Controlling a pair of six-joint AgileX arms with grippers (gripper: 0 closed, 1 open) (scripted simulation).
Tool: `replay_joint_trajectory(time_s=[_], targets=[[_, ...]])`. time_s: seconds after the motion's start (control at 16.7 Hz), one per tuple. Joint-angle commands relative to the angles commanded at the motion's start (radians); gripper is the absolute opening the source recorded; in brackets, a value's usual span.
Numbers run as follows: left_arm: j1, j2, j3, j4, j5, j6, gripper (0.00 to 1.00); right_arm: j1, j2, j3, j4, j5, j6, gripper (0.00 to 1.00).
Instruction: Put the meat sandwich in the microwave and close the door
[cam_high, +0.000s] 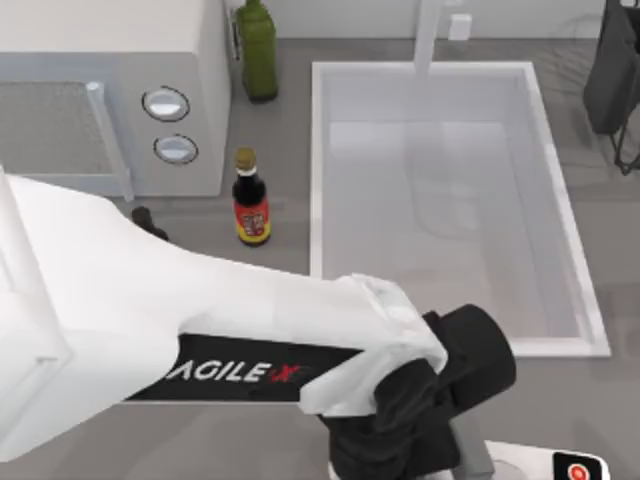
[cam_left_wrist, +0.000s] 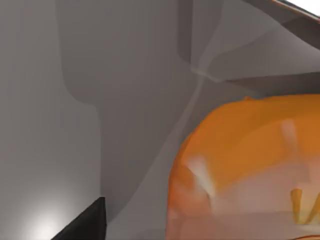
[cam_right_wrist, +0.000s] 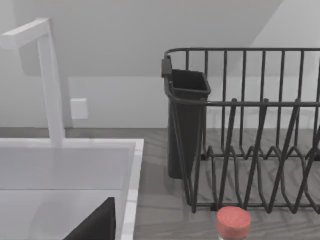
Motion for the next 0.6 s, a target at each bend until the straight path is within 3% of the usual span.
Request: replay_joint_trajectory(time_s=[0.18, 0.6], targets=[[0.0, 0.0, 0.0, 0.0, 0.0, 0.0, 1.0, 0.0, 0.0, 0.0, 0.0, 0.0, 0.0, 1.0], [0.0, 0.0, 0.0, 0.0, 0.0, 0.0, 0.47, 0.0, 0.0, 0.0, 0.0, 0.0, 0.0, 1.0]])
